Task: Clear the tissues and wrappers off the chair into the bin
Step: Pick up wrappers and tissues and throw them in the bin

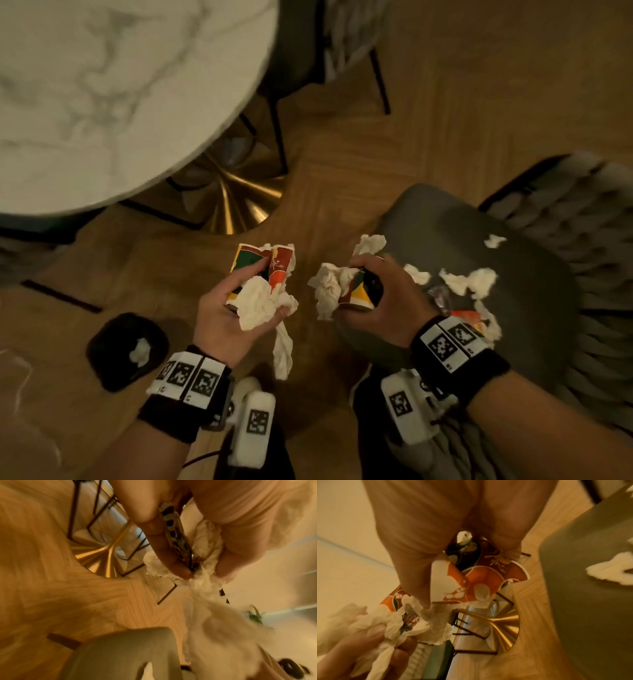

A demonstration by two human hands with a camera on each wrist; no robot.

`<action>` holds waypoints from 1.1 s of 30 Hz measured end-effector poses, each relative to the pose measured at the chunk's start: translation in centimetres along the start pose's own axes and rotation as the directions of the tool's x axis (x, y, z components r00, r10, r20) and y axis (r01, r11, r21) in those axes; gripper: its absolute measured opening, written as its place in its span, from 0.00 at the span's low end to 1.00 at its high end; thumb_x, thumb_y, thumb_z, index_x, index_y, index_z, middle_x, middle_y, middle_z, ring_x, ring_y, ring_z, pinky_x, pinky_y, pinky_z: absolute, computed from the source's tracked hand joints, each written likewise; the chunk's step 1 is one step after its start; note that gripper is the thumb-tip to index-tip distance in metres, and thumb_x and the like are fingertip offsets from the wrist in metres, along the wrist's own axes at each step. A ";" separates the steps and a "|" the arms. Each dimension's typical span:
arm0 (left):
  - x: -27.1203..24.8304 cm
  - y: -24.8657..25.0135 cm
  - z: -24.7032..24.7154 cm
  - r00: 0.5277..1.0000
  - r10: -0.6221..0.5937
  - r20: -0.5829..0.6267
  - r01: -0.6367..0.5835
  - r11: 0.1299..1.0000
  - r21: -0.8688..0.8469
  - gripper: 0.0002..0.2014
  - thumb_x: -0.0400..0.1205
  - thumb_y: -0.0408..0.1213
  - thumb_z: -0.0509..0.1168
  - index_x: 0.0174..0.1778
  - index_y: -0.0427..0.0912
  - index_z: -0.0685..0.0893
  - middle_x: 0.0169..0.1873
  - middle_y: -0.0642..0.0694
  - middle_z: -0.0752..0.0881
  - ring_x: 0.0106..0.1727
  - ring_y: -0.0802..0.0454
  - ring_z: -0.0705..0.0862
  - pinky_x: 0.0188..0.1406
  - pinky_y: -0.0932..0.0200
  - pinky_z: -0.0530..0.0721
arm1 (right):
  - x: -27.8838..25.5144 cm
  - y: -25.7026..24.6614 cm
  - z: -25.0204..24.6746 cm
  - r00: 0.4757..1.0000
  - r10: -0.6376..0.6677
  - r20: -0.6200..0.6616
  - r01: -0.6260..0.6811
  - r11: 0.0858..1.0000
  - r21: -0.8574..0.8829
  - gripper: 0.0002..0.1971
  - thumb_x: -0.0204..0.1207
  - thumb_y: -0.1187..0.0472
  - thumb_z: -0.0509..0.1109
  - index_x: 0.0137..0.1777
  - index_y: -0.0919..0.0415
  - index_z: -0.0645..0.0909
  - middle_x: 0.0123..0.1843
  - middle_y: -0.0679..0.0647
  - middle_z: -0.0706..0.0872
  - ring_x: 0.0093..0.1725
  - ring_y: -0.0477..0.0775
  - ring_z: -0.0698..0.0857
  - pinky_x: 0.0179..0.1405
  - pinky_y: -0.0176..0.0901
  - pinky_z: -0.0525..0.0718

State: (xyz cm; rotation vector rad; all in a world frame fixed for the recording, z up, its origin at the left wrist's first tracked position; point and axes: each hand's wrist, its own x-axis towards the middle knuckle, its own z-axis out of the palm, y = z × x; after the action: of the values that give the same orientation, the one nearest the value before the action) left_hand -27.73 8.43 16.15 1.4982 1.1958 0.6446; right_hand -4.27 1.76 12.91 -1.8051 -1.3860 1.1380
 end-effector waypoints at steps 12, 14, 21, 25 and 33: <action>-11.3 -20.9 -29.4 0.899 -0.318 -0.301 0.253 0.939 -0.235 0.34 0.56 0.36 0.85 0.59 0.45 0.83 0.56 0.45 0.87 0.57 0.57 0.87 0.56 0.59 0.86 | 6.1 -12.9 33.4 0.959 -0.041 0.280 0.049 0.999 -0.022 0.31 0.53 0.54 0.87 0.53 0.36 0.77 0.56 0.47 0.80 0.53 0.37 0.82 0.50 0.21 0.78; -12.4 -25.9 -34.2 0.851 -0.424 -0.308 0.328 0.889 -0.318 0.37 0.53 0.46 0.86 0.59 0.48 0.84 0.58 0.48 0.87 0.59 0.54 0.86 0.61 0.51 0.84 | 7.0 -14.1 39.1 0.947 -0.023 0.319 0.030 0.999 -0.019 0.31 0.53 0.57 0.87 0.55 0.39 0.78 0.55 0.47 0.81 0.52 0.36 0.83 0.48 0.22 0.80; -8.6 -44.8 -43.8 0.764 -0.546 -0.344 0.546 0.831 -0.105 0.34 0.60 0.37 0.83 0.63 0.47 0.81 0.54 0.52 0.84 0.55 0.54 0.84 0.54 0.56 0.84 | 11.4 -14.1 51.8 0.921 -0.041 0.388 0.053 0.998 -0.020 0.32 0.49 0.42 0.83 0.56 0.38 0.77 0.54 0.48 0.84 0.53 0.43 0.85 0.54 0.38 0.85; -5.6 -55.2 -44.4 0.615 -0.763 -0.201 0.759 0.642 -0.113 0.35 0.58 0.43 0.83 0.60 0.57 0.77 0.63 0.44 0.82 0.60 0.42 0.83 0.60 0.44 0.84 | 13.0 -10.9 55.6 0.915 -0.030 0.403 0.044 0.999 -0.026 0.35 0.49 0.32 0.80 0.56 0.43 0.79 0.53 0.50 0.86 0.52 0.48 0.87 0.52 0.43 0.87; -4.2 -60.2 -43.8 0.532 -0.817 -0.223 0.843 0.536 0.047 0.45 0.62 0.50 0.80 0.74 0.53 0.66 0.67 0.44 0.79 0.66 0.37 0.79 0.62 0.49 0.79 | 14.1 -8.2 60.1 0.905 0.029 0.424 0.012 0.996 -0.093 0.37 0.50 0.25 0.75 0.57 0.44 0.79 0.51 0.51 0.85 0.52 0.51 0.85 0.53 0.51 0.86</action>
State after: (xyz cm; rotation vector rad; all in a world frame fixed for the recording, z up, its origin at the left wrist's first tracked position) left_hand -87.98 17.95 -26.74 0.7861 1.9394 0.0009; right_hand -59.96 14.83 -11.77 -1.6871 -1.7011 1.5640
